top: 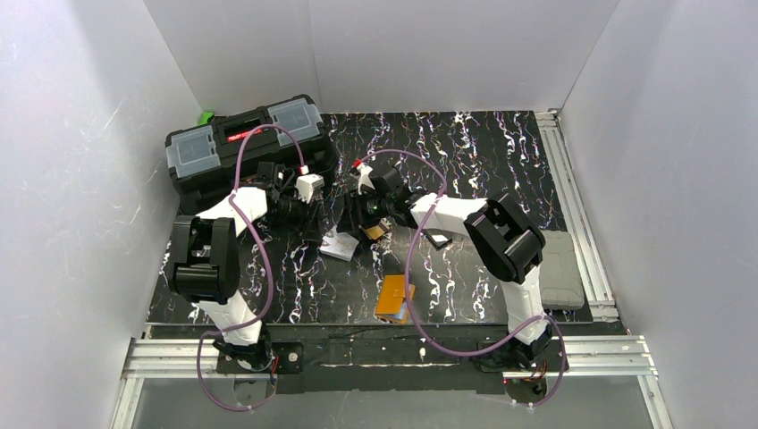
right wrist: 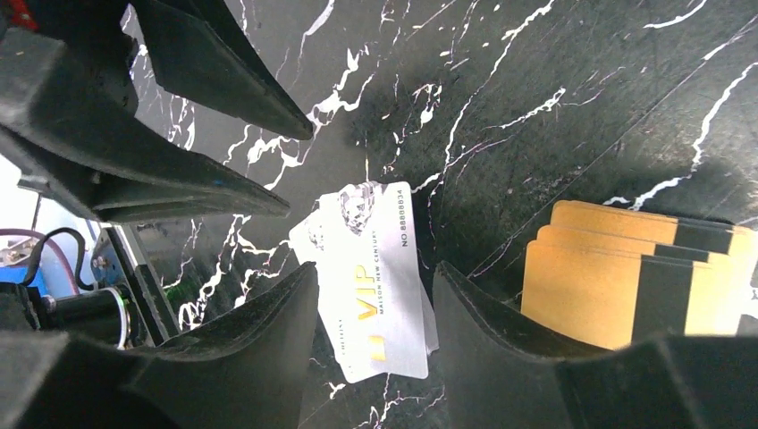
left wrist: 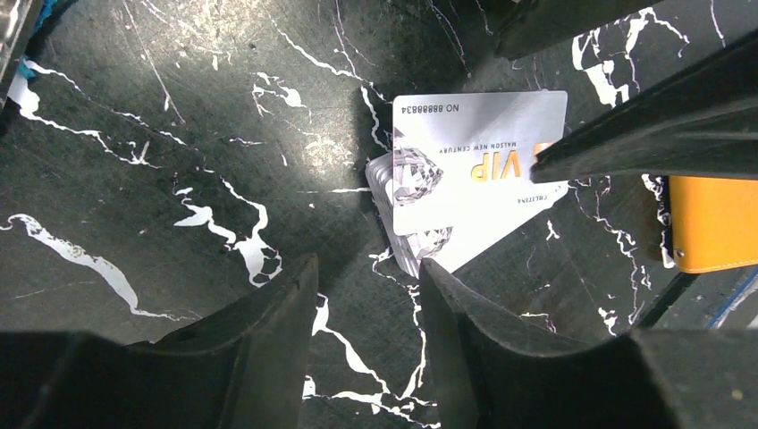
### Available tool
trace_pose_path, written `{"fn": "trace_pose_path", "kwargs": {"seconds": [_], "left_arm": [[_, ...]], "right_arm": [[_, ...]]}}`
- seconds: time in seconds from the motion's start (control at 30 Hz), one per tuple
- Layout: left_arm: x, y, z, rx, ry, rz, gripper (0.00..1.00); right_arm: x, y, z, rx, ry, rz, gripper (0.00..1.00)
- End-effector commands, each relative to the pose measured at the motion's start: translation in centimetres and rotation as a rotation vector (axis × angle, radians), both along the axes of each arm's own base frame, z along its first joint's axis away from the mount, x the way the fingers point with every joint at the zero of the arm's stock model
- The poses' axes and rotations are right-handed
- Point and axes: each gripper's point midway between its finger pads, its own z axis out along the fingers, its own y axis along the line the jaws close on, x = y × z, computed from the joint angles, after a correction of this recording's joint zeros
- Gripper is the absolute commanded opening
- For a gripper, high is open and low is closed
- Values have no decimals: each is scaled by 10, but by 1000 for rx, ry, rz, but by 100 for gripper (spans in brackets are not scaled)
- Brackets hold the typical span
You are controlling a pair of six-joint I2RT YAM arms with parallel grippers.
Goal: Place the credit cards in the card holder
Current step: Pick up the credit card from the center of the board.
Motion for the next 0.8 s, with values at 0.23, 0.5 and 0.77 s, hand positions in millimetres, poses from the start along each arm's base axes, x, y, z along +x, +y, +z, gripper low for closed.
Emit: {"fn": "trace_pose_path", "kwargs": {"seconds": [0.23,0.5,0.77], "left_arm": [[-10,-8,1,65,-64,-74,49],[-6,-11,3,66,-71,-69,48],[-7,-13,1,74,-74,-81,48]], "right_arm": [[3,16,-2,36,21,46,52],[1,15,-11,29,38,43,45],[1,13,-23,17,56,36,41]]}}
